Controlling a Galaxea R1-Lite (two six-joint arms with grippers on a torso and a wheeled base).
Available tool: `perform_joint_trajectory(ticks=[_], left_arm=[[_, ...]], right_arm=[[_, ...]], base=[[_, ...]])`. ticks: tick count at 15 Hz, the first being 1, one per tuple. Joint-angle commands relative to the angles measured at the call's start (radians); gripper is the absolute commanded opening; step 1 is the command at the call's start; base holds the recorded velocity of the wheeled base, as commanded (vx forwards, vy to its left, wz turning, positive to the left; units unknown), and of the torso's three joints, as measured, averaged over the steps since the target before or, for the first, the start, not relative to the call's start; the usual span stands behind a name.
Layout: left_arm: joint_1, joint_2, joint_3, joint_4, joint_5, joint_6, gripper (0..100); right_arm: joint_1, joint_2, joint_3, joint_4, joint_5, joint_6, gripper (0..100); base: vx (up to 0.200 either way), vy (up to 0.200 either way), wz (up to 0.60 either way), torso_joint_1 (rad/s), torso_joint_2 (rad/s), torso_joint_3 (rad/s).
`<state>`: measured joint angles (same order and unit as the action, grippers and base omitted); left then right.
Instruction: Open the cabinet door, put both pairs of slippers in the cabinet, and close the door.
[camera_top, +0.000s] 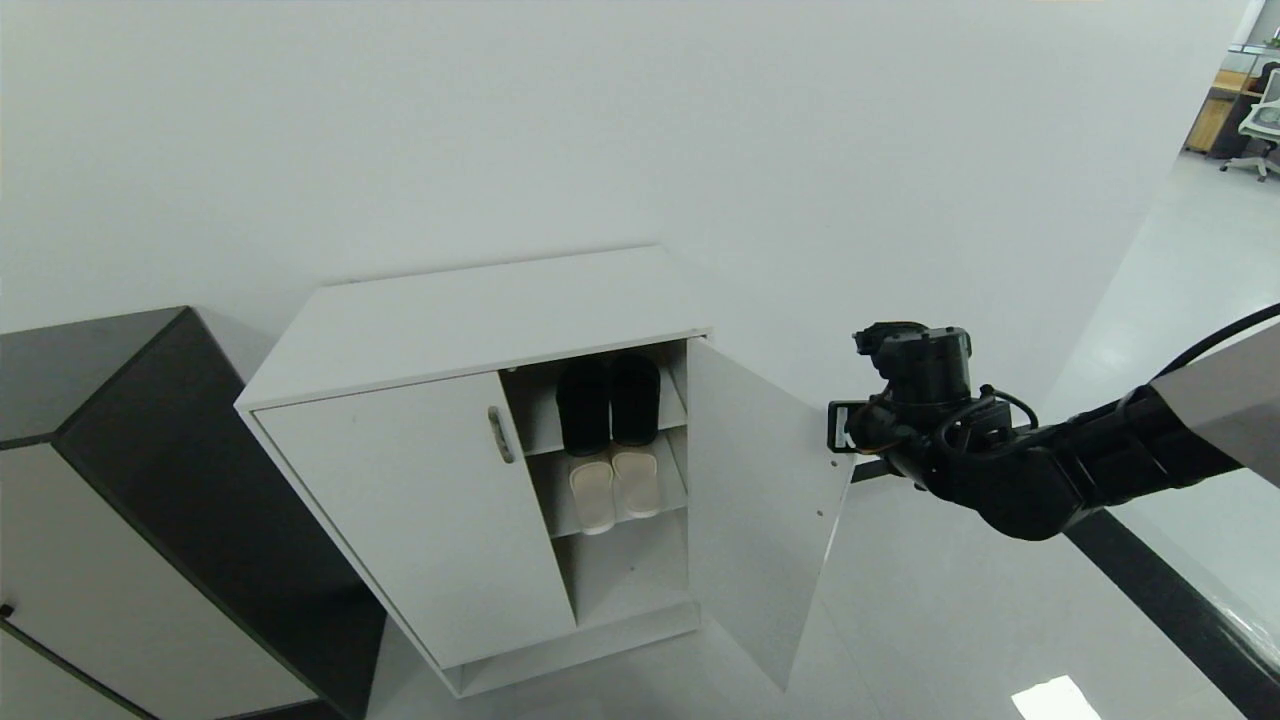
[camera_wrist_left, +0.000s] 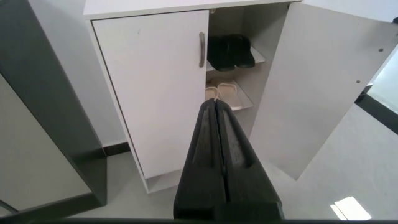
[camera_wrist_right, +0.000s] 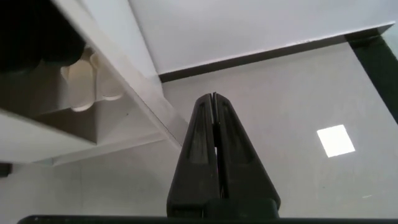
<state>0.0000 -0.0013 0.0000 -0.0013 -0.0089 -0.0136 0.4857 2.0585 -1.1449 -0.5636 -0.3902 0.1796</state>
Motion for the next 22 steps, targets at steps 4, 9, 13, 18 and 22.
perform_joint_trajectory(ticks=[4, 9, 13, 18, 22], left_arm=[[0.000, 0.001, 0.000, 0.000, 0.000, 0.000, 0], [0.000, 0.001, 0.000, 0.000, 0.000, 0.000, 0], [0.000, 0.001, 0.000, 0.000, 0.000, 0.000, 0], [0.000, 0.001, 0.000, 0.000, 0.000, 0.000, 0], [0.000, 0.001, 0.000, 0.000, 0.000, 0.000, 0]], right_arm=[[0.177, -0.103, 0.122, -0.002, 0.004, 0.008, 0], [0.255, -0.184, 0.185, -0.004, 0.008, 0.005, 0], [0.258, -0.190, 0.209, -0.007, 0.008, -0.025, 0], [0.258, -0.187, 0.221, -0.022, 0.011, -0.034, 0], [0.260, -0.189, 0.226, -0.022, 0.014, -0.034, 0]], base=[[0.000, 0.000, 0.00, 0.000, 0.00, 0.000], [0.000, 0.000, 0.00, 0.000, 0.00, 0.000], [0.000, 0.000, 0.00, 0.000, 0.00, 0.000], [0.000, 0.000, 0.24, 0.001, 0.00, 0.002], [0.000, 0.000, 0.60, 0.006, 0.00, 0.002]])
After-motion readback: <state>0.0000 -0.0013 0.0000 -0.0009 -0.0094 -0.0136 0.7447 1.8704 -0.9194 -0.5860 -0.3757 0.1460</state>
